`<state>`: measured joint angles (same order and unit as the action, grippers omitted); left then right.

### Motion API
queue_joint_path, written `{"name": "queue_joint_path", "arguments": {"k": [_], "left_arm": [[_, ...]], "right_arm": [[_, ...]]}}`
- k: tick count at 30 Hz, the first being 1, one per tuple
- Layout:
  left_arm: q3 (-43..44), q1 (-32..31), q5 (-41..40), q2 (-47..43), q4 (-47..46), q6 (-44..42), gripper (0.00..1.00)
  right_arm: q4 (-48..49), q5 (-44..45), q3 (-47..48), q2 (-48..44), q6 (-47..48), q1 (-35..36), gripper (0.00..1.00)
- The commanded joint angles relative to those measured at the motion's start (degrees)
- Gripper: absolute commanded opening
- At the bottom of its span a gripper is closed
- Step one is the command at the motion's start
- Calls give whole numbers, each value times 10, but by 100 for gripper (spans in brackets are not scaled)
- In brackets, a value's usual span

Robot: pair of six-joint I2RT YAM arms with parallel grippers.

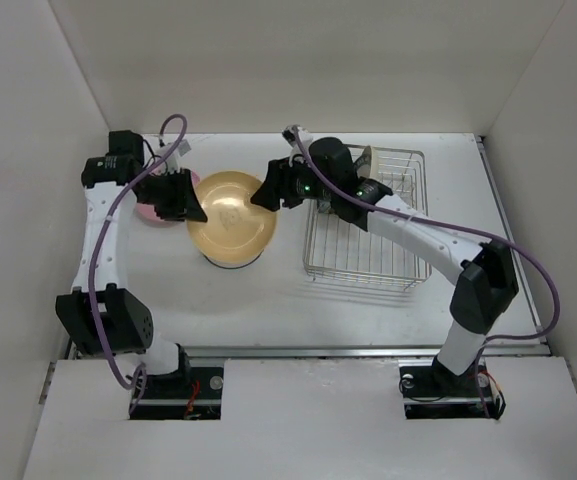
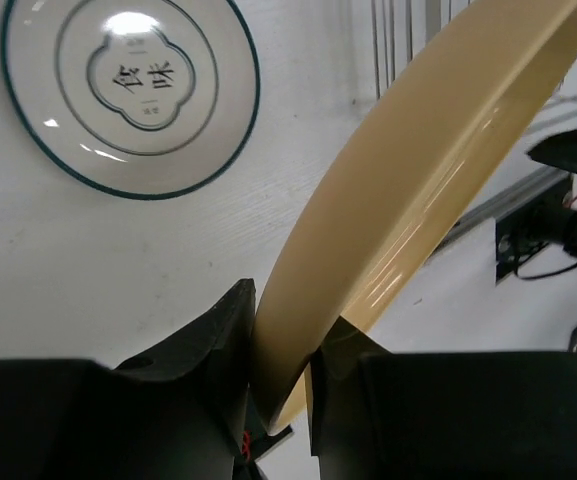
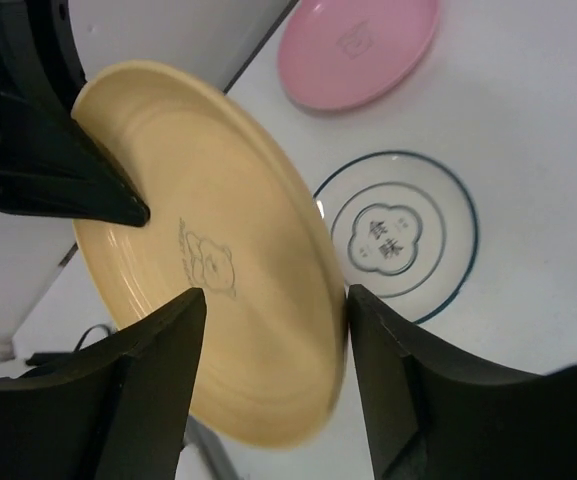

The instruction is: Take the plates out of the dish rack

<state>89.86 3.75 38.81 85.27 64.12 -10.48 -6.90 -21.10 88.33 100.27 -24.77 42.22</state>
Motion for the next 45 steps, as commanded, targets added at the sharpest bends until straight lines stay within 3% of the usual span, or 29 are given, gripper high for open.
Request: {"name": "queue_joint_path", "arguments": {"k": [1,3,8,18,26,27,28,29,32,36,39,45], "left_arm": [[36,60,-41,19,-64,69,0],[47,90,-47,44,-81,115,0],[65,176,-59,110,-181,207,0],[167,207,-114,306,-303,324,0],[195,213,-119,393,-301,334,1],[195,213,-114,400,-291,325,6],[210,213,-114,414,-264,312,21],[211,213,-114,420,-249,306,28],[217,213,-114,431,-198,286,45],[253,204,-159,456,-126,229,53],[287,174,-257,462,-86,160,54],[300,120,-384,467,-78,90,57]], "right_arm": [[-43,103,61,-38,1,10,65],[-65,185,68,-53,-4,3,65],[-84,239,56,-108,-4,-9,67],[-115,250,55,-120,1,-15,67],[-131,260,55,-131,11,-21,67],[-131,260,55,-131,11,-21,67],[-131,260,55,-131,17,-21,67],[-131,260,55,-131,17,-21,67],[-131,260,61,-131,22,-21,67],[-131,260,67,-131,22,-21,67],[-131,250,67,-131,22,-21,67],[-145,289,67,-142,17,-21,67]]}}
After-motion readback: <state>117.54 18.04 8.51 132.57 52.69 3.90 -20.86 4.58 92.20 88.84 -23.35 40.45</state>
